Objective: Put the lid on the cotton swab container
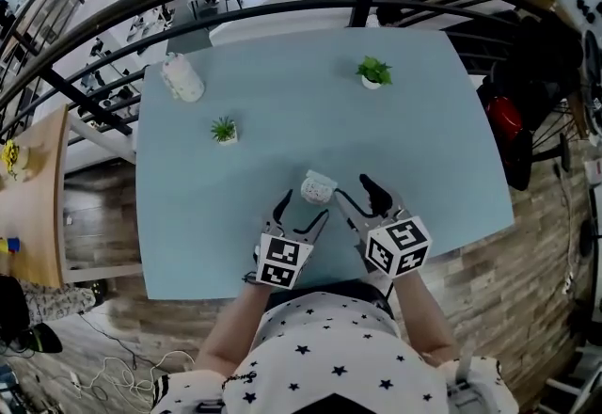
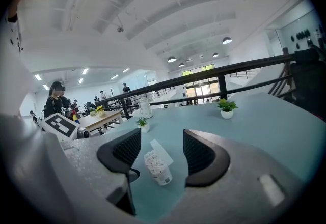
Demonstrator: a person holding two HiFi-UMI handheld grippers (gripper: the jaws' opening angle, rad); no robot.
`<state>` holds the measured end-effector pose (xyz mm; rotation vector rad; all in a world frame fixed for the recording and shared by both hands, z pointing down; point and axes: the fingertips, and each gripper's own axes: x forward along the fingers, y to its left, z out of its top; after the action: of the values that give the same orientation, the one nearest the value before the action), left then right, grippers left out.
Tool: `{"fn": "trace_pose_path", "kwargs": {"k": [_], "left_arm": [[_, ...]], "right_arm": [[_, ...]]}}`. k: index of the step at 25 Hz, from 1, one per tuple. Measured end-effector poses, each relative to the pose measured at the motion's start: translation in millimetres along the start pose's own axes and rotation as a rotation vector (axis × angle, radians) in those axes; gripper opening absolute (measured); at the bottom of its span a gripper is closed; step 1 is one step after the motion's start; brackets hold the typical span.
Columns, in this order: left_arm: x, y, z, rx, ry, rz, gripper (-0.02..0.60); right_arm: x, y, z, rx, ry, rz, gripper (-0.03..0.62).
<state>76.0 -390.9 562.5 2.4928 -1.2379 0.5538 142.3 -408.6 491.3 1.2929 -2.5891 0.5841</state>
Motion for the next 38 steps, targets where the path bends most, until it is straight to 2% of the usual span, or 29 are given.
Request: {"fn": "trace_pose_path", "kwargs": {"k": [19, 38], "left_arm": [[58, 7, -32, 0.031, 0.127, 0.033, 0.35], [63, 10, -35, 0.034, 0.119, 0.054, 0.344]], "right_arm": [[60, -39, -12, -0.005, 0.085, 0.01, 0.242], [78, -33, -26, -0.008, 0.133, 0.039, 0.242]]}}
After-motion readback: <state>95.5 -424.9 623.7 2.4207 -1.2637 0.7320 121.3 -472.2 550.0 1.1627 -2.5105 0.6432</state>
